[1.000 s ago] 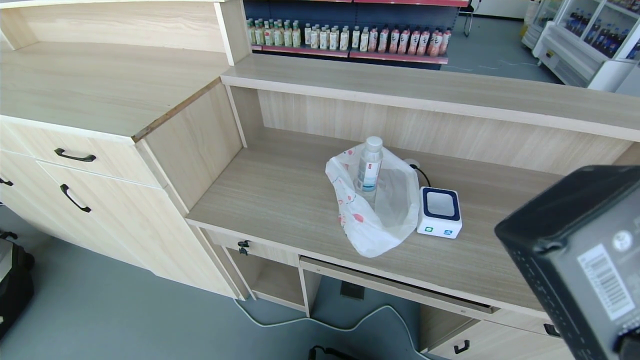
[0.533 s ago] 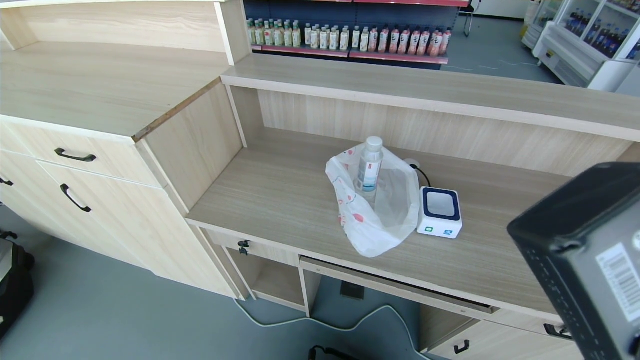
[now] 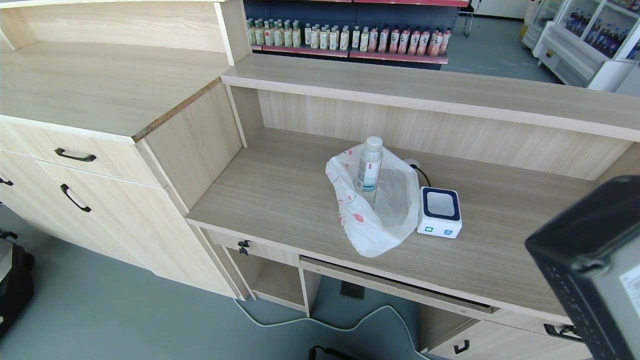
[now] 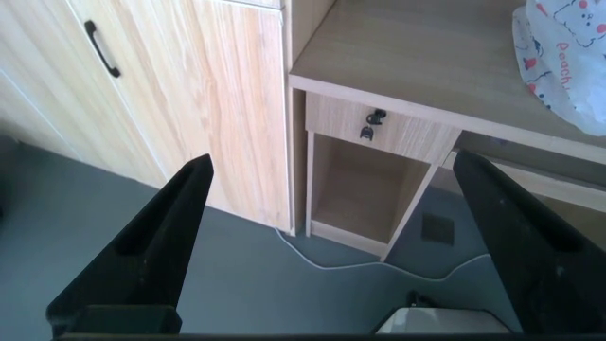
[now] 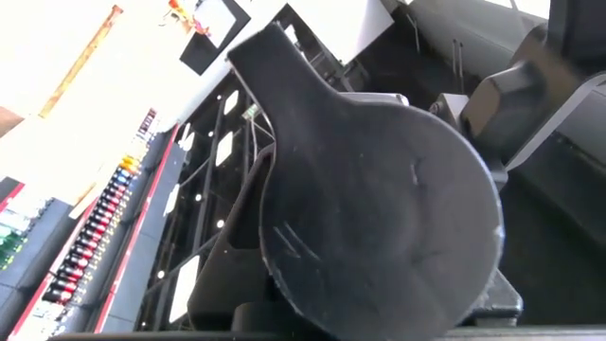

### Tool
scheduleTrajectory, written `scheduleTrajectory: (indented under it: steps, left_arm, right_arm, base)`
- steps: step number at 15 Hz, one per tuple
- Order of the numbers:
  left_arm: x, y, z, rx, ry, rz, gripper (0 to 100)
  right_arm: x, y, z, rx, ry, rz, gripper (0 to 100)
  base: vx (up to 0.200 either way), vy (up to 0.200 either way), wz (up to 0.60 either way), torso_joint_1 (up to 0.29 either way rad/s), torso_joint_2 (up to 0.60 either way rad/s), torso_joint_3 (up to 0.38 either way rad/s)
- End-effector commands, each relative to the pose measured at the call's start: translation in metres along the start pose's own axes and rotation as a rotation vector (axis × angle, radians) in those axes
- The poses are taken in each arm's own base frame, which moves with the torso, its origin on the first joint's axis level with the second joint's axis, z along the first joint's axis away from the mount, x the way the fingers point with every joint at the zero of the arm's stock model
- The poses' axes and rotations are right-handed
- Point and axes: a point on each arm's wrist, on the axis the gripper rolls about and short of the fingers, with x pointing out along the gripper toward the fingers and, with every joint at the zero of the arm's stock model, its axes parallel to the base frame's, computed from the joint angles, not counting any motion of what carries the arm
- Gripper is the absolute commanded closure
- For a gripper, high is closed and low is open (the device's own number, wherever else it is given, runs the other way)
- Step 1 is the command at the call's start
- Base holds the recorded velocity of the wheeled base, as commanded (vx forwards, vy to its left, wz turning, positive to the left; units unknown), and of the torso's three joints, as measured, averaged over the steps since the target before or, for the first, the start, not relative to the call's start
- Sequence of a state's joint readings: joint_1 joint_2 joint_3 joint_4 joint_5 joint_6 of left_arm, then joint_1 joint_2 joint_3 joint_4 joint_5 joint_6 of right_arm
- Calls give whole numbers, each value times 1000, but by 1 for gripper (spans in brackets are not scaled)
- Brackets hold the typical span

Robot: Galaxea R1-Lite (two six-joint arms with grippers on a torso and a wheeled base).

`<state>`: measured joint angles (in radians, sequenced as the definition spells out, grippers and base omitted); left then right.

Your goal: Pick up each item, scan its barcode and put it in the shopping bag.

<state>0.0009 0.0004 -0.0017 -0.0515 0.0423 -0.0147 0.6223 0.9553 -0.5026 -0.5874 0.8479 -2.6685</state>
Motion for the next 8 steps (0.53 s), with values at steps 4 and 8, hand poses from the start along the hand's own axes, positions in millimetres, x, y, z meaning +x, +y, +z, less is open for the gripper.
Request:
scheduleTrajectory:
  steps: [4,8]
  left_arm:
    - [0,0,0,-1,-1,1,0]
    - [0,0,0,-1,-1,1,0]
  right_arm:
    - [-10,21,-7,190,124,259,100]
    - [-49,43,-14,824,564,561,100]
  base:
    - [0,0,0,0,0,0]
    - [0,0,0,0,0,0]
